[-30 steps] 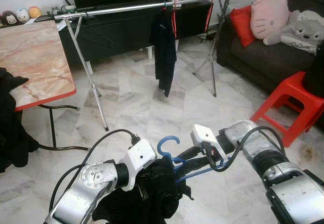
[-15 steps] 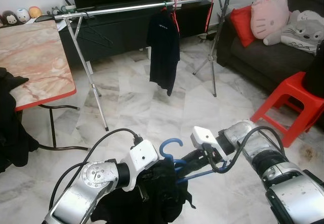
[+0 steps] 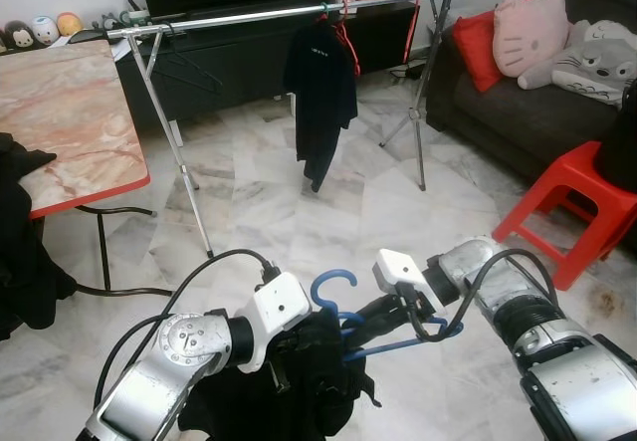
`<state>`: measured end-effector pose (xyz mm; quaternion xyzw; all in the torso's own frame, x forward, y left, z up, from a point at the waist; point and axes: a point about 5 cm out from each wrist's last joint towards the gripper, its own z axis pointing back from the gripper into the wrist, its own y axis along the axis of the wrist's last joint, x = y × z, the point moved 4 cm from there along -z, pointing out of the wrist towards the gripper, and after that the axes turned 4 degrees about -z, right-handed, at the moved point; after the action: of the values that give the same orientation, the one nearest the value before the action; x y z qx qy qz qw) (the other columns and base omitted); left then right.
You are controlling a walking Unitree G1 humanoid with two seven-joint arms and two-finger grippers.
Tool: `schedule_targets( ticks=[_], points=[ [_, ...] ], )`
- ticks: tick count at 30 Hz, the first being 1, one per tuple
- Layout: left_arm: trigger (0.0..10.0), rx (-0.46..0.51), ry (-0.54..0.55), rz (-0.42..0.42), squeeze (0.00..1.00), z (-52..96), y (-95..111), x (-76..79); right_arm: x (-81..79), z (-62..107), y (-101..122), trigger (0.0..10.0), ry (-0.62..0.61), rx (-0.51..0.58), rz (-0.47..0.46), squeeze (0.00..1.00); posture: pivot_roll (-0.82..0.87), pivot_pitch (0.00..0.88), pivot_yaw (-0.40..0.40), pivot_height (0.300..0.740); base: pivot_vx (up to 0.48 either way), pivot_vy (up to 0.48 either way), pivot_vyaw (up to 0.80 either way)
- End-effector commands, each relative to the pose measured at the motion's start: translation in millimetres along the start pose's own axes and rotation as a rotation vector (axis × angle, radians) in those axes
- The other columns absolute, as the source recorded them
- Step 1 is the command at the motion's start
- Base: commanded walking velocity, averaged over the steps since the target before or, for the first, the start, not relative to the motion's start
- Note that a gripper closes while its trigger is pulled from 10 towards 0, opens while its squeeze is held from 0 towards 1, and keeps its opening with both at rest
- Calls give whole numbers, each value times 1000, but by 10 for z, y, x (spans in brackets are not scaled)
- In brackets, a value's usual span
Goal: Hang hanger
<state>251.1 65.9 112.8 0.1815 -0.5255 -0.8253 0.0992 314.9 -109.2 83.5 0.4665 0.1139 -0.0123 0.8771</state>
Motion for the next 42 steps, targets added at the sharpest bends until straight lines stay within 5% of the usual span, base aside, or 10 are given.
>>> schedule_targets(
  ticks=[1,6,7,8,9,22,42],
  points=[
    [10000,40,-34,-39,0,-4,149,43,70,42,26,0,-79,34,-6,0,-35,0,-36,740,0,0,0],
    [10000,38,-54,-52,0,4,173,29,85,56,31,0,-97,45,-7,0,-38,0,-29,740,0,0,0],
    [10000,38,-56,-52,204,4,178,26,88,58,33,0,-101,47,-8,0,-39,0,-29,740,0,0,0],
    [10000,38,-56,-50,922,3,178,23,91,59,35,0,-104,49,-9,0,-39,0,-28,740,0,0,0],
    [10000,36,-57,-41,1000,1,173,20,96,61,37,0,-109,51,-9,0,-39,0,-28,740,0,0,0],
    [10000,21,-46,-38,1000,39,166,-34,189,87,93,0,-201,81,-3,0,-35,0,-31,740,0,0,0],
    [10000,18,329,-67,1000,289,111,-588,462,261,134,0,-562,255,-63,0,-33,0,-40,740,0,0,0]
  ],
)
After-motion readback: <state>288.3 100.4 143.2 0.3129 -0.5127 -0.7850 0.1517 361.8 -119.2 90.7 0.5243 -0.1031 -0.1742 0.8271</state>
